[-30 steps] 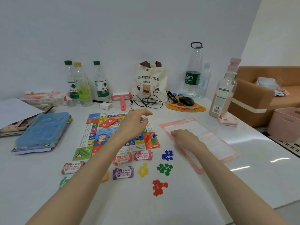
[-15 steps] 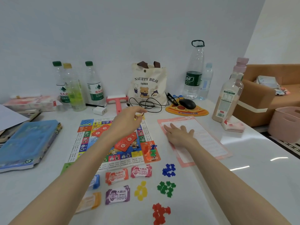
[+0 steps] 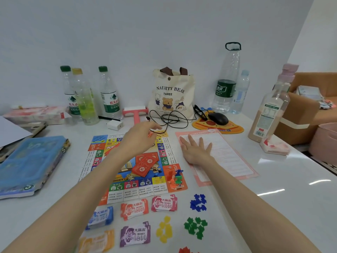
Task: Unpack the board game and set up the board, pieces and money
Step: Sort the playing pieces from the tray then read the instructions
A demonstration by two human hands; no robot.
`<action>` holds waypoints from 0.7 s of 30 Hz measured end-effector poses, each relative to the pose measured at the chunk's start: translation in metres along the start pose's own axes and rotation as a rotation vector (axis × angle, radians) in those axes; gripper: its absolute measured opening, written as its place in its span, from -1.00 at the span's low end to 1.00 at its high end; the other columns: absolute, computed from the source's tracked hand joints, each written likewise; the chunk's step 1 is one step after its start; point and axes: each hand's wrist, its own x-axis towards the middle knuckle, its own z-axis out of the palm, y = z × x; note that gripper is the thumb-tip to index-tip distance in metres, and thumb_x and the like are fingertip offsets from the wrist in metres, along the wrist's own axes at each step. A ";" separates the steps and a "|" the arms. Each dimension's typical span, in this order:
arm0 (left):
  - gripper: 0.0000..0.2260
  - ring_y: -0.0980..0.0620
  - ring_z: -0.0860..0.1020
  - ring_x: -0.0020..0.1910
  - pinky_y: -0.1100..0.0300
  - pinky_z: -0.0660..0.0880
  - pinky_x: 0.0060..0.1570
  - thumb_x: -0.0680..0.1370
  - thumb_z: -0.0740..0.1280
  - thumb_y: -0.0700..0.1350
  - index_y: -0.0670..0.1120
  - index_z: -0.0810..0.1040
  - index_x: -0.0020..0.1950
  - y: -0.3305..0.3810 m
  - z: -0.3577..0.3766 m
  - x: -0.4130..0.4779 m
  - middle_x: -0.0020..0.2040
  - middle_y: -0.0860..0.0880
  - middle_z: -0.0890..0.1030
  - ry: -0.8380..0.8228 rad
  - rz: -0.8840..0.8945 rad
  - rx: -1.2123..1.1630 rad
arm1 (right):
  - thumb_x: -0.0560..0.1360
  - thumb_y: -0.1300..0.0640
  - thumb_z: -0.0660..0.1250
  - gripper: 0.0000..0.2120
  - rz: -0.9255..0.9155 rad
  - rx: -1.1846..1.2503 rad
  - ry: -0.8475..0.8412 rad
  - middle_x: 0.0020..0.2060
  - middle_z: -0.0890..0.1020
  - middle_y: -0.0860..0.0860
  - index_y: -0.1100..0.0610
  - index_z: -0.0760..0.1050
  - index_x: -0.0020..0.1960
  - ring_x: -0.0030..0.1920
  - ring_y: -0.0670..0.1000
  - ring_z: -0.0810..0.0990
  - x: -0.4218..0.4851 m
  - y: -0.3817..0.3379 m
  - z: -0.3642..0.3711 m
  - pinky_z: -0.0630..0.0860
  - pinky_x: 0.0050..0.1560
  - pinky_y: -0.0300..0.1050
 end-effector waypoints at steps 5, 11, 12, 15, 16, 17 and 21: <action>-0.71 0.04 0.48 0.25 0.08 0.47 0.18 0.61 0.21 -0.11 0.07 0.50 0.31 -0.011 0.000 -0.001 0.30 0.07 0.54 -0.085 -0.023 0.076 | 0.64 -0.13 -0.28 -0.52 -0.010 -0.009 -0.002 0.56 -0.22 -0.09 -0.18 -0.22 0.55 0.53 0.22 -0.29 0.007 -0.011 0.001 -0.33 0.41 0.40; -0.62 -0.05 0.22 0.50 0.07 0.19 0.43 0.67 0.08 0.01 0.08 0.28 0.50 -0.023 0.014 -0.001 0.53 0.00 0.25 -0.494 -0.075 0.298 | 0.64 -0.14 -0.27 -0.52 -0.010 -0.009 0.002 0.56 -0.21 -0.09 -0.19 -0.22 0.55 0.53 0.21 -0.28 0.008 -0.015 0.002 -0.33 0.41 0.39; -0.62 -0.06 0.20 0.51 0.06 0.17 0.44 0.67 0.07 0.03 0.09 0.27 0.50 -0.024 0.017 -0.002 0.54 -0.01 0.23 -0.525 -0.084 0.306 | 0.64 -0.15 -0.27 -0.52 -0.010 -0.012 0.002 0.56 -0.21 -0.09 -0.19 -0.22 0.55 0.53 0.21 -0.28 0.008 -0.015 0.002 -0.33 0.41 0.39; -0.62 -0.09 0.18 0.51 0.03 0.18 0.45 0.67 0.05 0.04 0.13 0.26 0.50 -0.027 0.022 -0.006 0.55 -0.02 0.18 -0.572 -0.098 0.311 | 0.64 -0.14 -0.27 -0.52 -0.012 -0.019 0.004 0.56 -0.21 -0.09 -0.19 -0.22 0.55 0.53 0.21 -0.29 0.008 -0.015 0.003 -0.33 0.41 0.39; -0.62 -0.09 0.17 0.52 0.02 0.17 0.46 0.67 0.05 0.04 0.14 0.25 0.50 -0.027 0.022 -0.008 0.56 -0.02 0.15 -0.581 -0.100 0.307 | 0.65 -0.14 -0.26 -0.52 -0.011 -0.022 0.005 0.56 -0.21 -0.09 -0.19 -0.22 0.55 0.53 0.21 -0.29 0.007 -0.015 0.003 -0.33 0.41 0.39; -0.62 -0.09 0.15 0.52 0.02 0.16 0.46 0.67 0.05 0.05 0.14 0.25 0.51 -0.027 0.022 -0.009 0.57 -0.02 0.14 -0.584 -0.097 0.303 | 0.65 -0.14 -0.26 -0.52 -0.011 -0.025 0.006 0.56 -0.21 -0.08 -0.19 -0.23 0.55 0.53 0.21 -0.29 0.007 -0.016 0.003 -0.33 0.41 0.39; -0.62 -0.09 0.14 0.53 0.05 0.16 0.45 0.68 0.03 0.05 0.13 0.24 0.51 -0.026 0.021 -0.012 0.57 -0.01 0.11 -0.592 -0.078 0.312 | 0.65 -0.14 -0.26 -0.52 -0.014 -0.031 0.008 0.56 -0.22 -0.08 -0.19 -0.23 0.55 0.53 0.20 -0.29 0.004 -0.017 0.003 -0.33 0.41 0.39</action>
